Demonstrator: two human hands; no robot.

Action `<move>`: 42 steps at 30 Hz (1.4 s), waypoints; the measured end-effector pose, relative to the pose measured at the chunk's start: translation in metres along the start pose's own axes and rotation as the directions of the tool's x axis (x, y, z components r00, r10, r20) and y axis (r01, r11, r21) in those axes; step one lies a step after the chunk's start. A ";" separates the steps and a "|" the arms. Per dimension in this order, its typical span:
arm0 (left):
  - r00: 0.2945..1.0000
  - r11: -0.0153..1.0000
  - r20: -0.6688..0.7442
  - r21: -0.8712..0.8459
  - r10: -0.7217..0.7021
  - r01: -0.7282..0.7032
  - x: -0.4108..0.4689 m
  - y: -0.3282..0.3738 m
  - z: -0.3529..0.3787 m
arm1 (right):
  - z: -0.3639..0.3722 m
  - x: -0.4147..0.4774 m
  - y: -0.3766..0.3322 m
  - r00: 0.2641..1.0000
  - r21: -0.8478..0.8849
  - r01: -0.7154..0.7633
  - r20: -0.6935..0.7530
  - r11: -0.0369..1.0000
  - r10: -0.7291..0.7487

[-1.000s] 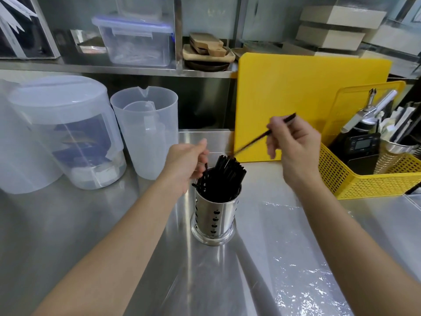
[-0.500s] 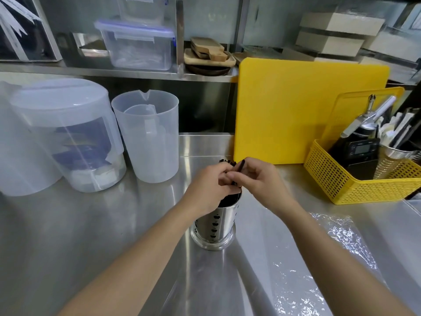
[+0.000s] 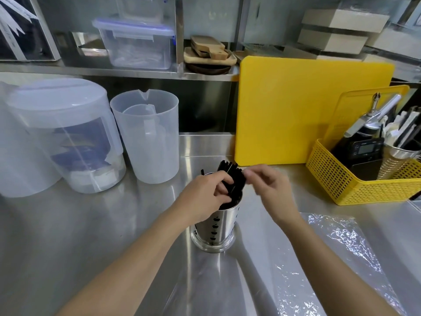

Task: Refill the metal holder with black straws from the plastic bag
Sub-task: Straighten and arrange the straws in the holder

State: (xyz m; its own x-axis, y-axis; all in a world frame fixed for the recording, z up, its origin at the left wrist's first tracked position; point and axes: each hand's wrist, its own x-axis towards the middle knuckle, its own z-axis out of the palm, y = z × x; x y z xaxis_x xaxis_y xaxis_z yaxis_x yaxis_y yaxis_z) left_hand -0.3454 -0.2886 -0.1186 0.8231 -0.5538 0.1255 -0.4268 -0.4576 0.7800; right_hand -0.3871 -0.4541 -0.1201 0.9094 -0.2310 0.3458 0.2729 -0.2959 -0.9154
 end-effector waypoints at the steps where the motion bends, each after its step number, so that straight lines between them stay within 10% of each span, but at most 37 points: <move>1: 1.000 1.000 -0.015 -0.017 0.017 -0.018 0.001 0.001 -0.003 | -0.003 0.004 0.003 0.995 -0.007 -0.033 -0.093 0.999 0.032; 8: 0.956 0.994 -0.294 -0.107 0.005 -0.038 0.012 0.011 -0.027 | -0.017 0.029 0.011 0.967 -0.194 -0.238 0.047 0.952 0.252; 28: 0.989 0.992 -0.130 0.115 0.064 -0.049 0.045 0.011 -0.019 | -0.003 0.048 0.007 0.968 -0.172 -0.130 0.191 0.977 0.162; 42: 0.972 0.990 -0.206 -0.063 0.113 -0.128 0.048 0.030 -0.029 | 0.001 0.063 -0.045 0.989 0.024 0.093 0.111 0.995 -0.095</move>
State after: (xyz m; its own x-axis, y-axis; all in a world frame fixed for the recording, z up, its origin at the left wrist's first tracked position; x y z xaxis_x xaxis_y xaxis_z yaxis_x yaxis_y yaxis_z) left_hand -0.3077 -0.3089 -0.0709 0.8290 -0.4469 0.3363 -0.5045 -0.3380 0.7945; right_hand -0.3417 -0.4548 -0.0573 0.9085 -0.0971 0.4064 0.3639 -0.2941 -0.8838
